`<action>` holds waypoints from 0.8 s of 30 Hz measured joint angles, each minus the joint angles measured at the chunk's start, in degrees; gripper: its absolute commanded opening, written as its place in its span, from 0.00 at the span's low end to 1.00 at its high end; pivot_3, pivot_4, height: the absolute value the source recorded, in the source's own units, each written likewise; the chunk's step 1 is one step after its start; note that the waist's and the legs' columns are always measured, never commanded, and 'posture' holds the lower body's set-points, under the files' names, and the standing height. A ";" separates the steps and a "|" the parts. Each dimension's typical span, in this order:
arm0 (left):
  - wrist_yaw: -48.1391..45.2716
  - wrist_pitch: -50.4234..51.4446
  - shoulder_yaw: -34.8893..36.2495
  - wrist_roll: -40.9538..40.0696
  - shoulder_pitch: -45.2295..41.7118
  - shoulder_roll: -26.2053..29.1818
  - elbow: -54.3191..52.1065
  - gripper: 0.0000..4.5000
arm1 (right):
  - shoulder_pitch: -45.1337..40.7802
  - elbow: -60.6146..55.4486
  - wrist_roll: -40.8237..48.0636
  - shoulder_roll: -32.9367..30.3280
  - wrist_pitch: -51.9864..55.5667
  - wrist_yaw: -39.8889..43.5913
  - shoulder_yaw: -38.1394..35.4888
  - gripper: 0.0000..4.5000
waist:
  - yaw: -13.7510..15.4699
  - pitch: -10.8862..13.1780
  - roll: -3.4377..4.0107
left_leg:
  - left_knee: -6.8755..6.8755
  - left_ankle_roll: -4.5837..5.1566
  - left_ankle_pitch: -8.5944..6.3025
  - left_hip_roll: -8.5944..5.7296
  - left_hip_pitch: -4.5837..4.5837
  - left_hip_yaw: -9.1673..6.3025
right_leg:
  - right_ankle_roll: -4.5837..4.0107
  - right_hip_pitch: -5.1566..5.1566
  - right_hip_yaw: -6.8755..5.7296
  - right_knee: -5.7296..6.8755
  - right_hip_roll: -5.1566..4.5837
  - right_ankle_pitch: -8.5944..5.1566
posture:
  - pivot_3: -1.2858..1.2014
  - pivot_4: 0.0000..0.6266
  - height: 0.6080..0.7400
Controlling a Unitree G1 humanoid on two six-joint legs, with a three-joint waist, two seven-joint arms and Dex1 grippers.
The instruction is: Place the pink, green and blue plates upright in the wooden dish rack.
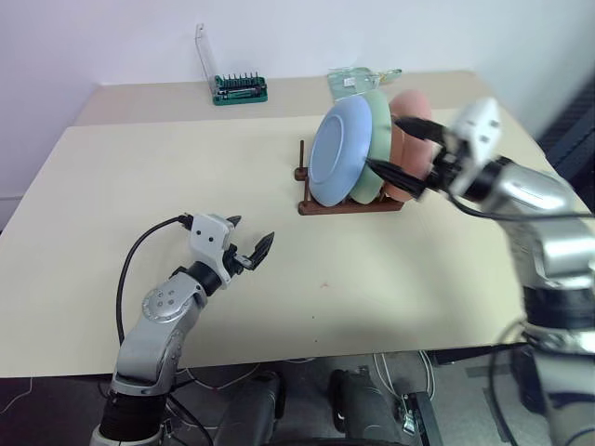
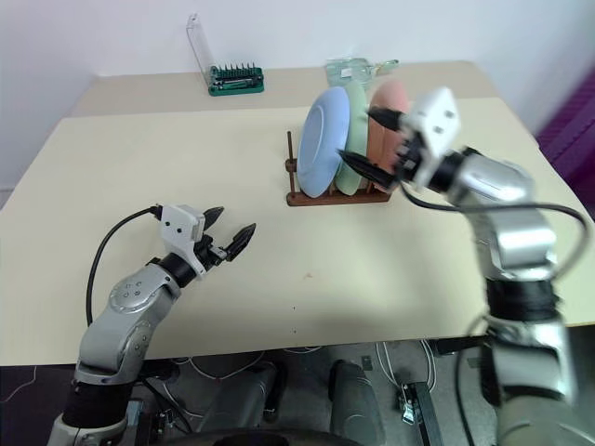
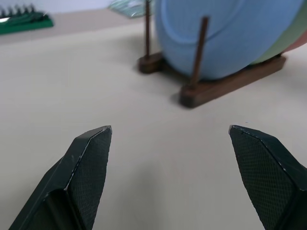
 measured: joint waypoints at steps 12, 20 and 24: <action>-2.30 -2.44 -0.65 0.33 -1.09 0.06 3.30 0.90 | 2.77 -5.86 2.47 -1.47 5.03 -0.24 0.66 0.37 | -0.13 0.03 0.10 | 0.09 -0.02 -0.01 0.39 0.11 0.45 | -0.11 -0.01 -0.13 -0.04 -0.02 0.18 | 0.52 0.24 1.00; -2.10 -2.92 -0.47 0.80 -0.84 0.06 3.28 0.90 | -4.15 -7.69 -12.31 1.32 0.33 -5.85 16.56 0.01 | 0.09 0.05 0.08 | 0.13 -0.04 -0.02 0.35 0.07 0.44 | -0.09 -0.02 -0.18 -0.06 -0.05 0.19 | 0.52 0.24 1.00; -1.60 -3.31 -0.46 1.19 -0.30 -0.01 3.21 0.90 | -4.88 -4.11 -18.76 1.28 -2.78 -6.43 19.89 0.01 | -0.04 0.05 0.07 | 0.13 -0.04 -0.01 0.31 0.06 0.45 | -0.07 -0.02 -0.18 -0.07 -0.06 0.20 | 0.52 0.24 1.00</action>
